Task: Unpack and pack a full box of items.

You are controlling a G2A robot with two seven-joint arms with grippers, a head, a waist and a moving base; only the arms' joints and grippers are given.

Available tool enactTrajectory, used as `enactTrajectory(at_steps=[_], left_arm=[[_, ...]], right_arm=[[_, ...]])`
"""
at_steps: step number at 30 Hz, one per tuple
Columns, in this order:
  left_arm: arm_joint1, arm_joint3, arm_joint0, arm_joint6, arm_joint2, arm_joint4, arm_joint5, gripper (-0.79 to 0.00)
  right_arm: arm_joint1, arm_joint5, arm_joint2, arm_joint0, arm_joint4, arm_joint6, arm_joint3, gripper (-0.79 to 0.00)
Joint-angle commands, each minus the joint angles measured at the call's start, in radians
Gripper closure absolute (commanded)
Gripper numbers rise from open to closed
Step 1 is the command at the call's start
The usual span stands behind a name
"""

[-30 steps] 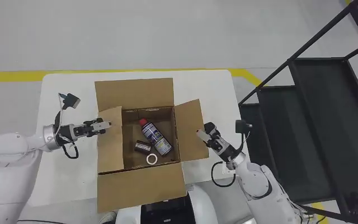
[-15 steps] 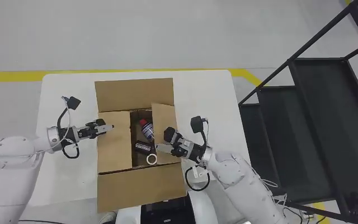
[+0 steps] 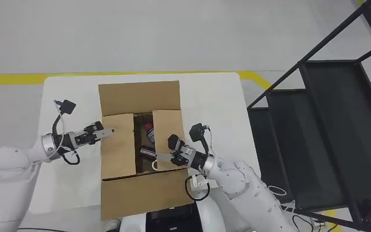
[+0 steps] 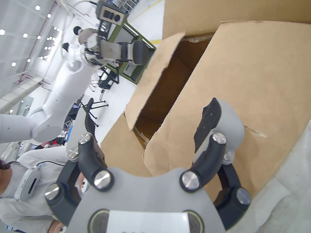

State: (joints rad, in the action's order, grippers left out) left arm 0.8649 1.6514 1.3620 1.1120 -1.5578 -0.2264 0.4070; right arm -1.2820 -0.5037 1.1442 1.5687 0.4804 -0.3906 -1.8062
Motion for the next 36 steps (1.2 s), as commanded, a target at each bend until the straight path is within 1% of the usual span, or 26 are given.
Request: enactTrajectory(at_steps=[1,3,6,10,16,20,23,27,28,30,33,36], left_arm=[[-0.002,0.011,0.018,0.0,-0.024,-0.047,0.003,-0.785],[-0.004,0.017,0.034,0.005,-0.049,-0.086,0.004,-0.785],[-0.008,0.025,0.064,0.013,-0.098,-0.151,0.003,-0.785],[-0.012,0.031,0.099,0.011,-0.16,-0.19,0.009,-0.785],[-0.015,0.018,0.115,-0.027,-0.219,-0.206,0.019,-0.785],[-0.015,0.012,0.114,-0.041,-0.227,-0.209,0.02,-0.785],[-0.015,0.012,0.114,-0.041,-0.227,-0.209,0.02,-0.785],[-0.015,0.012,0.114,-0.041,-0.227,-0.209,0.02,-0.785],[-0.015,0.012,0.114,-0.041,-0.227,-0.209,0.02,-0.785],[-0.014,0.015,0.114,-0.075,-0.23,-0.196,0.004,-0.785],[-0.015,0.002,0.098,-0.111,-0.237,-0.17,-0.008,-0.785],[-0.015,-0.024,0.06,-0.106,-0.221,-0.164,-0.005,-0.785]], right_arm=[[0.013,-0.034,0.051,0.046,-0.044,-0.033,-0.043,-0.785],[0.026,-0.036,0.1,0.088,-0.045,-0.084,-0.075,-0.785],[0.047,-0.005,0.178,0.171,-0.055,-0.189,-0.13,-0.785],[0.065,0.023,0.243,0.248,-0.095,-0.287,-0.14,-0.785],[0.081,0.013,0.241,0.305,-0.111,-0.383,-0.114,-0.785],[0.089,0.005,0.206,0.325,-0.117,-0.46,-0.113,-0.785],[0.092,-0.01,0.178,0.324,-0.141,-0.47,-0.106,-0.785],[0.094,-0.057,0.14,0.302,-0.212,-0.469,-0.081,-0.785],[0.094,-0.064,0.134,0.292,-0.233,-0.457,-0.075,-0.785],[0.092,-0.095,0.113,0.272,-0.296,-0.431,-0.065,-0.785],[0.09,-0.138,0.09,0.234,-0.38,-0.403,-0.045,-0.785],[0.087,-0.14,0.073,0.182,-0.422,-0.368,-0.009,-0.785]])
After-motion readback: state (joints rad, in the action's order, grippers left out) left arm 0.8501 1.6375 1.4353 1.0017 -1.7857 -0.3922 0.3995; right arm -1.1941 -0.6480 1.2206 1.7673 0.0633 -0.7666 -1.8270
